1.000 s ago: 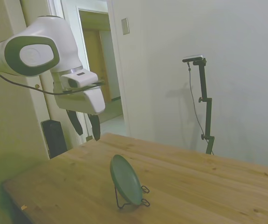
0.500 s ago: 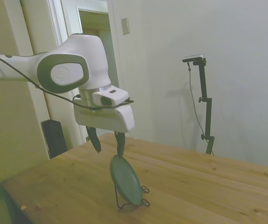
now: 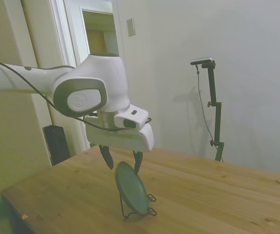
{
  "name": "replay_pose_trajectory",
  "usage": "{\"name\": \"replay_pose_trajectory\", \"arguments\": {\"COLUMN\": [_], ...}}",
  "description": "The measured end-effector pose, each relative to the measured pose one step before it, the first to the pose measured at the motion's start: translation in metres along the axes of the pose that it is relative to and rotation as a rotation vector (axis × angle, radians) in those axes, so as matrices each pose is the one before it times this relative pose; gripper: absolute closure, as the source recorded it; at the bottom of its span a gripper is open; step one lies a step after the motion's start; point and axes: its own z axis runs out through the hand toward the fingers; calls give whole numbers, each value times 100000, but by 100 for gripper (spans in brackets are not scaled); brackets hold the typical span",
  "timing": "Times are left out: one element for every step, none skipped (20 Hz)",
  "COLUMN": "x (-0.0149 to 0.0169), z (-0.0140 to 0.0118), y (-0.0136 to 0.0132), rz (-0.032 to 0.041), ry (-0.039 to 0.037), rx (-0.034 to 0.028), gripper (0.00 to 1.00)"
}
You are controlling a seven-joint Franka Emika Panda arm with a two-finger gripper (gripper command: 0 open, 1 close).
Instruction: Unload the plate
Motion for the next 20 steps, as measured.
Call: {"name": "replay_pose_trajectory", "arguments": {"x": [93,135,165,174,175,194,169,139,108,75,70,42,30,18,6,-13,-4,-5,-24,-6], "z": [279,309,367,366,299,285,282,327,358,345,345,362,367,348,295,268,217,151,64,-3], "y": [127,118,130,151,123,43,-65,-165,-254,-281,-246,-257,-252,-233,-259,-257,-222,-226,-174,-98], "rz": [-695,-556,-48,-115,-82,-90,-270,-201,-256,-514,-711,-774,-563,-452,-444,-440,-377,-377,-247,-113], "ry": [-619,-632,-706,-669,-509,-425,-435,-492,-599,-625,-719,-883,-1042,-1239,-1070,-1118,-1015,-1144,-1528,-1304], "rx": [2089,1722,2023,1989,1830,1664,1466,1398,1623,1563,1438,1286,1223,826,280,-74,-81,-11,130,153], "gripper": [0,0,0,0,0,0,0,0,0,0,0,0,0,0,0,0,0,100,100,100]}}
